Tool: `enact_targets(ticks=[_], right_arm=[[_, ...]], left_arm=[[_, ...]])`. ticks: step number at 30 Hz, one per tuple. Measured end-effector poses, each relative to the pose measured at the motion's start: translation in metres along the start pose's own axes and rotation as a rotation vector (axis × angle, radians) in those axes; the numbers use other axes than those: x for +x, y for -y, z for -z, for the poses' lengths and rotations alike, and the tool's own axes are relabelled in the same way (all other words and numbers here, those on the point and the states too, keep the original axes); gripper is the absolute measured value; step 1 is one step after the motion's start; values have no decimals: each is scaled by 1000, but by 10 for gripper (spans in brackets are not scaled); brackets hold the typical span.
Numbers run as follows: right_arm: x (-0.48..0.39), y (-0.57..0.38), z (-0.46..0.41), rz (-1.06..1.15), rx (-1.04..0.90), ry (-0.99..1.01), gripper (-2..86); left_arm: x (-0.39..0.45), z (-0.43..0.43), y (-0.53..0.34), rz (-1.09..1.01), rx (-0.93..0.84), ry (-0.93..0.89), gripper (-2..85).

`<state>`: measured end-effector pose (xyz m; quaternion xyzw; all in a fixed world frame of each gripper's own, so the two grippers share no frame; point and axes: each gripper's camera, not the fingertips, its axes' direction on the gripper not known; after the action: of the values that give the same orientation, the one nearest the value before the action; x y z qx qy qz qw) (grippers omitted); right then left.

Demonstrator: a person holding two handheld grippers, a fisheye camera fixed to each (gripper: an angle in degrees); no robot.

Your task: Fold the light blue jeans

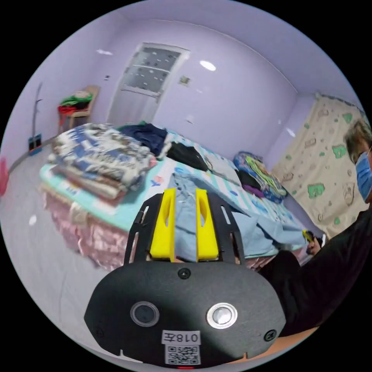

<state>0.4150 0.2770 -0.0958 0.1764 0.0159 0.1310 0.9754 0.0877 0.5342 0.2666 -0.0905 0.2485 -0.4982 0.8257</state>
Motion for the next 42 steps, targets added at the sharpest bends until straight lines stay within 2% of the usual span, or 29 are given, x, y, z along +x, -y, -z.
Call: enact_targets(ticks=[2, 8, 14, 17, 19, 21, 24, 27, 31, 32, 34, 36, 38, 42], right_arm=[[-11, 10, -3, 37, 8, 6, -9], [-33, 31, -16, 115, -3, 4, -9], [-21, 48, -19, 98, -7, -15, -8], [-14, 57, -21, 90, -8, -3, -8], [-11, 64, -20, 77, 5, 28, -7], [-10, 72, -18, 64, 31, 70, -7], [-5, 92, -19, 21, 97, 149, -6], [1, 125, -42, -62, 163, 203, -6], [10, 202, -128, -214, 179, 150, -2], [12, 215, -146, -248, 167, 129, 0], [26, 262, -224, -353, 58, 8, 11], [42, 274, -268, -459, -56, 8, 30], [40, 273, -279, -463, -11, 42, 39], [6, 276, -272, -99, -52, -10, 49]], left_arm=[[-2, -57, 43, 32, -109, -70, 131], [-25, -231, 134, 337, -415, -209, 169], [-28, -318, 173, 383, -688, -17, 162], [-26, -329, 183, 339, -722, 78, 91], [-23, -323, 185, 324, -662, 63, 40], [-20, -299, 182, 335, -494, 11, 17], [-22, -259, 173, 397, -284, -54, 4], [-31, -237, 177, 479, -147, -72, 4], [-50, -257, 205, 612, -93, -110, 17], [-59, -273, 212, 702, -77, -155, 32], [-72, -299, 213, 831, -70, -234, 72], [-79, -309, 194, 965, -38, -249, 121], [-76, -301, 190, 898, 9, -272, 133], [-57, -262, 186, 541, -14, -284, 126]])
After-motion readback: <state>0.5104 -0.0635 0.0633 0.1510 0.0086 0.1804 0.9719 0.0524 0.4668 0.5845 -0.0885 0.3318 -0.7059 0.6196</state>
